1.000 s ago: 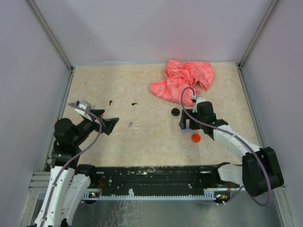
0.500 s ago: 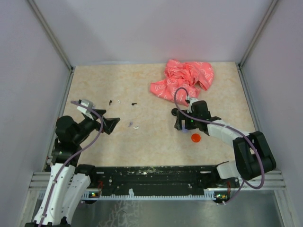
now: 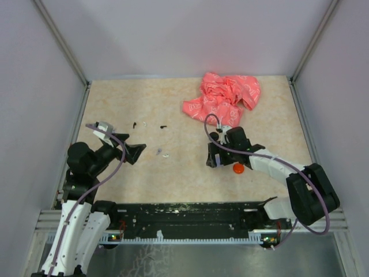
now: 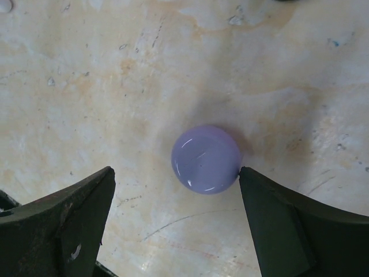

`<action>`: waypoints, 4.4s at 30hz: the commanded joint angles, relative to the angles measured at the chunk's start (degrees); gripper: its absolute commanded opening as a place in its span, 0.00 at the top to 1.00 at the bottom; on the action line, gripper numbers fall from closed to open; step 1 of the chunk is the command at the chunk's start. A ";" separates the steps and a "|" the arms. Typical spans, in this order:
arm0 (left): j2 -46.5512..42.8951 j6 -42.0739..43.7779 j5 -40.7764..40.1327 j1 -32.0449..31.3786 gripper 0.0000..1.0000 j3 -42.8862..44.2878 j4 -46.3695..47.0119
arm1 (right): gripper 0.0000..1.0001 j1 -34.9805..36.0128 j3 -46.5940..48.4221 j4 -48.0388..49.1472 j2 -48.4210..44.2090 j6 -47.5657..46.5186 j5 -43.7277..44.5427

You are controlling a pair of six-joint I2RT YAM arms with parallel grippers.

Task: Insert the wireless bluetooth earbuds into the charging case
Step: Pick up the charging case at the center of the board.

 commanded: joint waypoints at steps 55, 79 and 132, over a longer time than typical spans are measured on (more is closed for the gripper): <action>11.53 -10.13 15.35 0.85 0.08 -0.55 5.42 | 0.30 19.44 7.21 -5.34 7.12 -3.06 26.17; 22.48 -19.04 4.78 -14.80 0.14 -5.50 14.44 | 0.32 19.42 10.20 -8.75 10.66 -8.17 18.85; 42.02 -27.19 0.62 -32.65 0.36 3.75 30.90 | 0.57 29.88 -9.29 28.67 -20.63 -15.47 22.04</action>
